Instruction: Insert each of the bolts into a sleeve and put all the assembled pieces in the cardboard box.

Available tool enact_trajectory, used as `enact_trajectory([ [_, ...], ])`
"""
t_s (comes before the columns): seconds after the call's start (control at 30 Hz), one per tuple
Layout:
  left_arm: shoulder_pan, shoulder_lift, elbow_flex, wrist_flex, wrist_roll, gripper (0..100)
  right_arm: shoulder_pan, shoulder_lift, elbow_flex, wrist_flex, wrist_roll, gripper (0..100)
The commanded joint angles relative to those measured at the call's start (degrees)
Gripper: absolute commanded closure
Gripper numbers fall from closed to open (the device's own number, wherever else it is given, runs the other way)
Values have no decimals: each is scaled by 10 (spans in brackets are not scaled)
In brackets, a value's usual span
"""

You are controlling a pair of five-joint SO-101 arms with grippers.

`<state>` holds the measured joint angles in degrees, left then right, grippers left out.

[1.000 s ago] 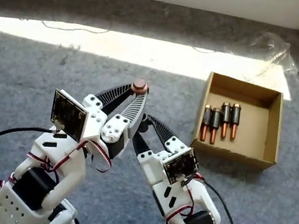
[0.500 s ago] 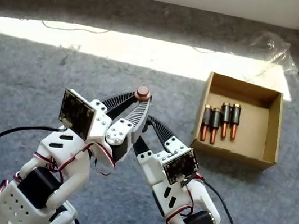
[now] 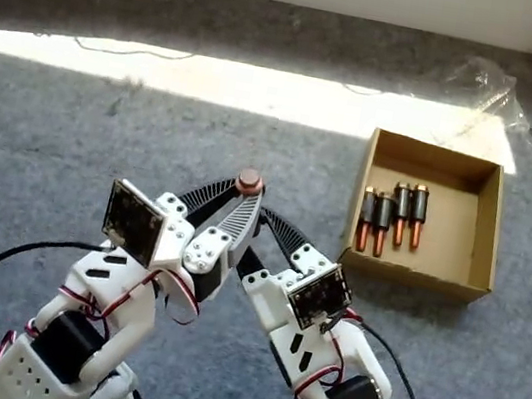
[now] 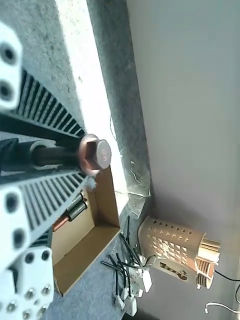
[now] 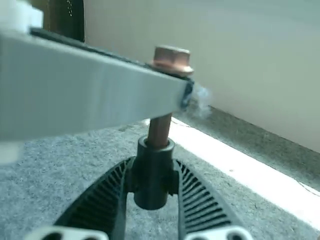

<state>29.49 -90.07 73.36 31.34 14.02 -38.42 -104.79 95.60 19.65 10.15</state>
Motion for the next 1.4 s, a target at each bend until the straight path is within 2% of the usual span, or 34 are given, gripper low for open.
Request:
enact_trajectory([
  [0.0,9,-85,26,-3,10,995,-1,-5,46,-19,8,995],
  [0.8,5,-94,75,-4,-5,991,-1,-5,46,-19,8,995],
  [0.93,5,-94,79,-4,-83,900,-1,-5,46,-19,8,995],
  [1.03,5,-94,79,-2,-81,817,-1,-5,46,-19,8,995],
  [1.37,5,-94,73,-4,-76,803,-1,-5,46,-19,9,995],
])
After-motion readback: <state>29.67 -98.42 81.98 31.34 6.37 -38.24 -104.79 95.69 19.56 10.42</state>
